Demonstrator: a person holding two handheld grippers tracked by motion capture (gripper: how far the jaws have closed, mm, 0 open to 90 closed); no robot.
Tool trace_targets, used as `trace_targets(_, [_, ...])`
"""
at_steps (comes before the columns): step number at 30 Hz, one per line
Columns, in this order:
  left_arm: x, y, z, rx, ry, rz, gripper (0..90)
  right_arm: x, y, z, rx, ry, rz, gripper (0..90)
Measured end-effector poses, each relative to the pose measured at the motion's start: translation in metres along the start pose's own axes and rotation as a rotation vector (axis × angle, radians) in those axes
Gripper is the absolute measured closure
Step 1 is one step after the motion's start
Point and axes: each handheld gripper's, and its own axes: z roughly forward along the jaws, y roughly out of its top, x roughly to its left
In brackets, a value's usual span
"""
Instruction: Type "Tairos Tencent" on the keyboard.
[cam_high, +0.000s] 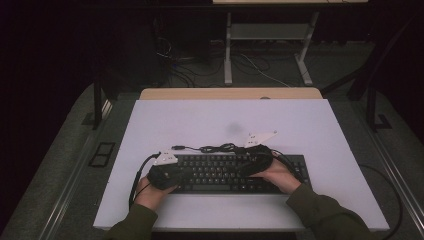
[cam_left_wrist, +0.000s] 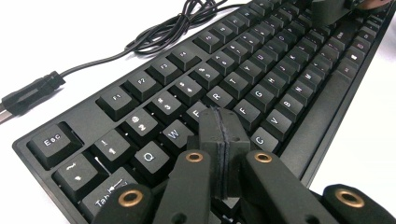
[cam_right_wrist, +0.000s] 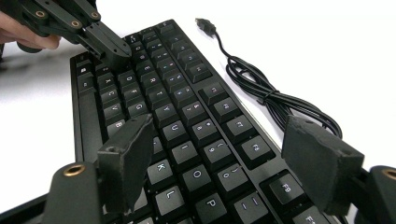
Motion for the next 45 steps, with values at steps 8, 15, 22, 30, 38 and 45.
trace_targets(8, [-0.002,0.001,-0.001,-0.013,-0.009,0.002,89.1,0.000,0.000,0.000,0.000,-0.001,0.000,24.9])
trace_targets(15, [-0.005,0.002,-0.004,-0.019,-0.031,0.007,89.2,0.000,0.000,-0.001,-0.001,-0.002,0.000,24.8])
trace_targets(22, [-0.010,0.003,-0.005,-0.025,-0.069,0.028,89.2,0.000,0.000,-0.001,-0.001,-0.004,0.002,24.3])
trace_targets(30, [-0.016,0.004,-0.002,-0.019,-0.105,0.048,89.2,-0.002,0.000,-0.001,-0.011,-0.009,0.024,15.1])
trace_targets(38, [-0.022,0.004,0.003,0.000,-0.136,0.062,89.1,-0.002,0.000,-0.002,-0.024,-0.016,0.030,11.9])
trace_targets(45, [-0.026,0.002,0.009,0.021,-0.159,0.074,89.2,-0.002,0.000,-0.002,-0.019,-0.018,0.024,11.9])
